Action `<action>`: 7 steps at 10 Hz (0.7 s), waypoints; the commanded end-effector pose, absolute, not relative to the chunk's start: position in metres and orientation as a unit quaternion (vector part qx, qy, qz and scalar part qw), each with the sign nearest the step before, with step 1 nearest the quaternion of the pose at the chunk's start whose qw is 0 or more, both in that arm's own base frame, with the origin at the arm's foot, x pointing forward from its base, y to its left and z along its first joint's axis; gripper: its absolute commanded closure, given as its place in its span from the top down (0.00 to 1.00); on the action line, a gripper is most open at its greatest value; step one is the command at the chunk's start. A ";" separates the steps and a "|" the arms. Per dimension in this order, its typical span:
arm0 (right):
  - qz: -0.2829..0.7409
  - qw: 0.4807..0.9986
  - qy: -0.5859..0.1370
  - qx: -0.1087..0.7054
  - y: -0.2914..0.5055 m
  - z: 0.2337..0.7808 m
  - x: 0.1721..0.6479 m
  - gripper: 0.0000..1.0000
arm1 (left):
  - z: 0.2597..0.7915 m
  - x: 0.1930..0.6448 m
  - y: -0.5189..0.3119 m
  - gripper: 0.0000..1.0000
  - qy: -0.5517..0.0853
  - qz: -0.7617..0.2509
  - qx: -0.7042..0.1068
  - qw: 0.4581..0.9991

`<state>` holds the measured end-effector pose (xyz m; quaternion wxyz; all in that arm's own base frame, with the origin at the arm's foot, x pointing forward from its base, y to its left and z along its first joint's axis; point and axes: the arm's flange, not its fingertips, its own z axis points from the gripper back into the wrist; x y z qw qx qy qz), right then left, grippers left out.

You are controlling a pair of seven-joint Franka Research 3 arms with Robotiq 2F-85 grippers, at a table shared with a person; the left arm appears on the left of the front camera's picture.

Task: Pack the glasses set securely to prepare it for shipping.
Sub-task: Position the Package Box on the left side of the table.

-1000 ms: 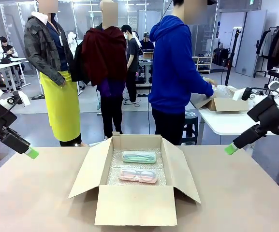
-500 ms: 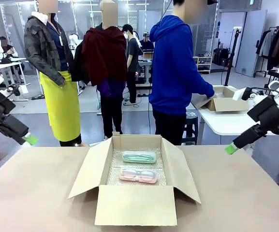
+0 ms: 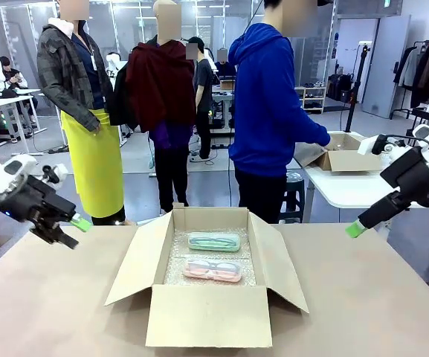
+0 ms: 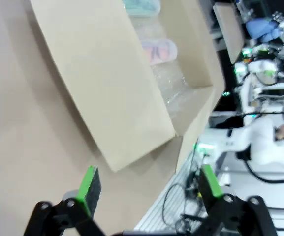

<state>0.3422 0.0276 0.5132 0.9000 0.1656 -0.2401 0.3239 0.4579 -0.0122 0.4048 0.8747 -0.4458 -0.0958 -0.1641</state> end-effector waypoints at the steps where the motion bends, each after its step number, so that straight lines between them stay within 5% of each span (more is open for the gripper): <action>1: 0.319 0.903 -0.240 0.158 0.028 0.513 0.341 1.00 | 0.379 0.463 -0.007 1.00 -0.120 -0.144 -0.498 0.846; 4: 0.319 0.903 -0.240 0.158 0.028 0.513 0.341 1.00 | 0.343 0.458 -0.009 1.00 -0.179 -0.113 -0.500 0.840; 7: 0.319 0.903 -0.240 0.158 0.028 0.513 0.341 1.00 | 0.345 0.462 -0.004 1.00 -0.143 -0.108 -0.502 0.846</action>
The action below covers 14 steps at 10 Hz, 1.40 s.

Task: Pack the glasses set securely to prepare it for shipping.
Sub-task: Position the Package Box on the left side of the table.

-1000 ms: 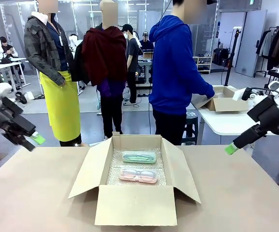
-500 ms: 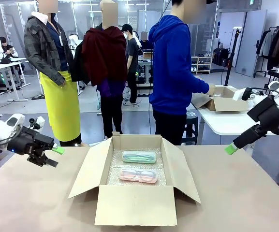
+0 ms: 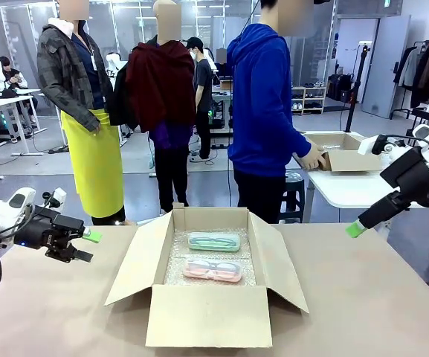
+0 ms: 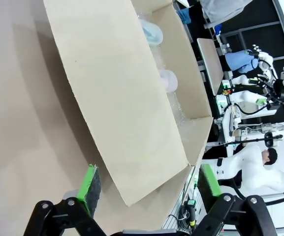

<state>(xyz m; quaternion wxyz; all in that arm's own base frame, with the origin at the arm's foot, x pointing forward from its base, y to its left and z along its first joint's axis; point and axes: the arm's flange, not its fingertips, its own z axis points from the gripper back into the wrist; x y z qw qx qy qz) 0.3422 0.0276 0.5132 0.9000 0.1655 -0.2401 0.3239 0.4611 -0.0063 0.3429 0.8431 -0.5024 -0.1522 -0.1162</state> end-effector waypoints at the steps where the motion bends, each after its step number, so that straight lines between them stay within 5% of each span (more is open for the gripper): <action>1: 0.319 0.903 -0.240 0.158 0.028 0.513 0.341 1.00 | 0.345 0.462 -0.004 1.00 -0.143 -0.108 -0.502 0.846; 14: 0.319 0.903 -0.240 0.158 0.028 0.513 0.341 1.00 | 0.262 0.480 -0.067 1.00 -0.213 -0.065 -0.513 0.829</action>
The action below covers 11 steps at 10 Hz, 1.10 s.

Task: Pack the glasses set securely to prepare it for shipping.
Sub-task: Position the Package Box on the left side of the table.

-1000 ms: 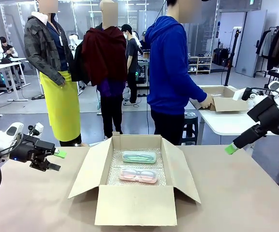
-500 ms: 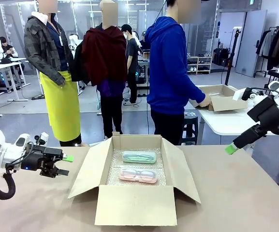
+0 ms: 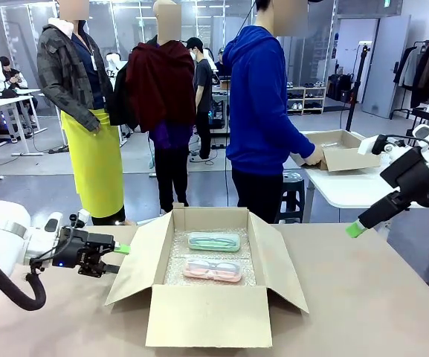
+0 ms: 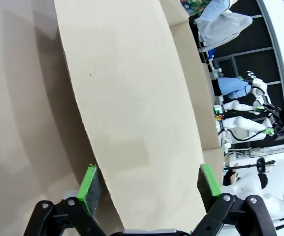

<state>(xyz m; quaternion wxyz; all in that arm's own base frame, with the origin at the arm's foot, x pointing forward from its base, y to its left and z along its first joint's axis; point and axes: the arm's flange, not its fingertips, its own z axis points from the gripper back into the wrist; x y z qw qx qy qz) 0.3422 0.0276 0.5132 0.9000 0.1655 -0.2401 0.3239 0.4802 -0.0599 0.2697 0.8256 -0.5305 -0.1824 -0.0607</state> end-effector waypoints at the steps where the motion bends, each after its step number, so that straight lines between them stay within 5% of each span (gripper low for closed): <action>1: 0.319 0.903 -0.240 0.158 0.028 0.513 0.341 1.00 | 0.260 0.479 -0.072 1.00 -0.212 -0.058 -0.516 0.828; 3: 0.319 0.903 -0.240 0.158 0.028 0.513 0.341 1.00 | 0.257 0.470 -0.081 1.00 -0.191 -0.058 -0.546 0.814; 4: 0.319 0.903 -0.240 0.158 0.028 0.513 0.341 1.00 | 0.259 0.468 -0.081 0.42 -0.198 -0.075 -0.559 0.802; 5: 0.319 0.903 -0.240 0.158 0.028 0.513 0.341 1.00 | 0.259 0.468 -0.077 0.42 -0.199 -0.065 -0.559 0.802; 6: 0.319 0.903 -0.240 0.158 0.028 0.513 0.341 1.00 | 0.262 0.468 -0.072 0.00 -0.204 -0.061 -0.561 0.800; 7: 0.319 0.903 -0.240 0.158 0.028 0.513 0.341 1.00 | 0.266 0.466 -0.067 0.37 -0.200 -0.056 -0.572 0.793; 8: 0.319 0.903 -0.240 0.158 0.028 0.513 0.341 1.00 | 0.271 0.463 -0.063 0.00 -0.206 -0.057 -0.579 0.787; 11: 0.319 0.903 -0.240 0.158 0.028 0.513 0.341 1.00 | 0.278 0.454 -0.060 0.00 -0.199 -0.067 -0.602 0.771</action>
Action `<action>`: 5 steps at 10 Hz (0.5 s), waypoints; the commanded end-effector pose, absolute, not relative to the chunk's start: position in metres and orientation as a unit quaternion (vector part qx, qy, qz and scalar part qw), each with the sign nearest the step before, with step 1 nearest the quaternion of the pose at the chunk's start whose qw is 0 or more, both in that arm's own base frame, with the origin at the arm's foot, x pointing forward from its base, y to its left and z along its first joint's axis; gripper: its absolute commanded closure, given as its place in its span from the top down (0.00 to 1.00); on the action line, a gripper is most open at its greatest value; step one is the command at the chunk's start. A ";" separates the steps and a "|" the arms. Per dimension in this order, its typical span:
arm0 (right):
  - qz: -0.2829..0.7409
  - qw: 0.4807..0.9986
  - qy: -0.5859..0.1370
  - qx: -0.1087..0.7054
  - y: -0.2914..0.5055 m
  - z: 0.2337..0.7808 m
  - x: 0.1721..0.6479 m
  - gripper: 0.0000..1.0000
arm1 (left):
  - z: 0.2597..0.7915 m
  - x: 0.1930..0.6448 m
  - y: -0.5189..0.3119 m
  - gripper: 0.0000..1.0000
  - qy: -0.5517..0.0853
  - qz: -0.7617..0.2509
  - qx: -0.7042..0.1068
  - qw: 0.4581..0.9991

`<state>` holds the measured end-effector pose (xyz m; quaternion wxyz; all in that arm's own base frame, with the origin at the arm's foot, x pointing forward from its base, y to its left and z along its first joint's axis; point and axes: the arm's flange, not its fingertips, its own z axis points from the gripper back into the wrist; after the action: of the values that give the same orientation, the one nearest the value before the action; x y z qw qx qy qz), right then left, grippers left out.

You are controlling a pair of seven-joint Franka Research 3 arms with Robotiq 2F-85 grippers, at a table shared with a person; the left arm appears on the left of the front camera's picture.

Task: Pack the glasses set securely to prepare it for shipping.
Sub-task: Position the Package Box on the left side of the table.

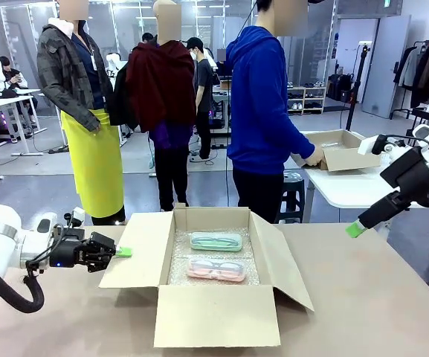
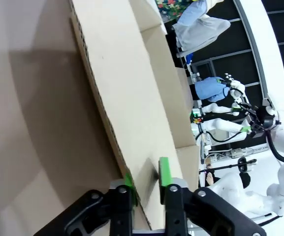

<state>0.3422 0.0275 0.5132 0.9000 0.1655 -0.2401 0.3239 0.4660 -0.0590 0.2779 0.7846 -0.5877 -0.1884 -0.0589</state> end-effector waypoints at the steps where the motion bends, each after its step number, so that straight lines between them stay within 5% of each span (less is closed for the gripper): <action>1: 0.319 0.903 -0.240 0.158 0.028 0.513 0.341 1.00 | 0.278 0.452 -0.062 0.00 -0.198 -0.067 -0.603 0.770; 5: 0.319 0.903 -0.240 0.158 0.028 0.513 0.341 1.00 | 0.280 0.461 -0.062 0.01 -0.185 -0.062 -0.597 0.778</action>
<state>0.3422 0.0275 0.5132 0.9000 0.1655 -0.2401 0.3239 0.4615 -0.0619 0.2816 0.7774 -0.5978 -0.1854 -0.0626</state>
